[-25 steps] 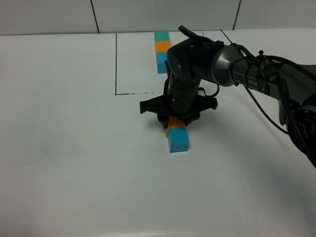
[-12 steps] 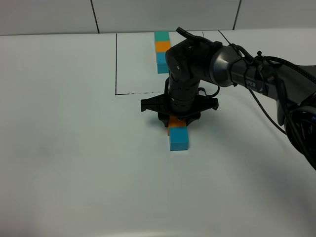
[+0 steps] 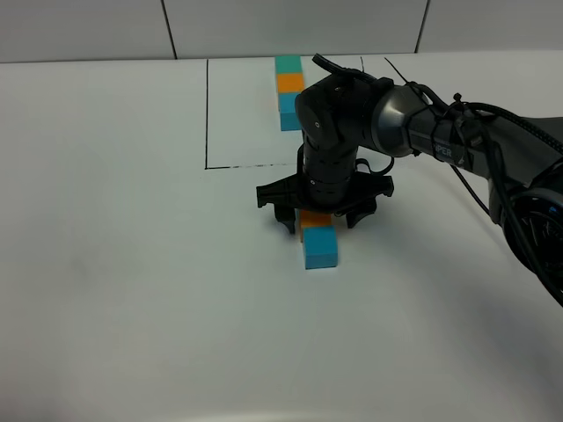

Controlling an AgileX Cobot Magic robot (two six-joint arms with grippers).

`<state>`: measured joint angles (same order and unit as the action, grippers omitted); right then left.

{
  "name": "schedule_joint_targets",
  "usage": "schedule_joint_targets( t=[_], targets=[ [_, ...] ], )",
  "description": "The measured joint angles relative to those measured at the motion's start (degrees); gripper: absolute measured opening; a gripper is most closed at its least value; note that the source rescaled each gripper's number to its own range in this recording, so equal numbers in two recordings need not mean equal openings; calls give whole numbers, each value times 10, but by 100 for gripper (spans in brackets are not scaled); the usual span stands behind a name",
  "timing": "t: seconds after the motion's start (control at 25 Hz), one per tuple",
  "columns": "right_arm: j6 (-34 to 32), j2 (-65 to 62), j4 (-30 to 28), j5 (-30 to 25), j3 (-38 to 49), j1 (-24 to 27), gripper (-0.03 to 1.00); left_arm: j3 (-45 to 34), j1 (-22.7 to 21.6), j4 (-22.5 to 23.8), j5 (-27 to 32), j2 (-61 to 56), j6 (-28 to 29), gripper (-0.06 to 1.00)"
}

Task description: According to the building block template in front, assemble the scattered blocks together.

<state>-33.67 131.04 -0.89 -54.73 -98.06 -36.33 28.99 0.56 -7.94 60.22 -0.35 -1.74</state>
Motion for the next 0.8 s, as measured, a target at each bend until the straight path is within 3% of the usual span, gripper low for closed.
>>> schedule_joint_targets(
  t=[0.12,0.24,0.56,0.8],
  targets=[
    [10,-1,-2,1,0,0,88,0,0,0,0,0,0,76],
    [13,-9,-2,4,0,0,97,0,0,0,0,0,0,76],
    [83,-62,5,-1,0,1,99,0,0,0,0,0,0,76],
    [162,-122,50,5,0,39,99,0,0,0,0,0,0,76]
  ],
)
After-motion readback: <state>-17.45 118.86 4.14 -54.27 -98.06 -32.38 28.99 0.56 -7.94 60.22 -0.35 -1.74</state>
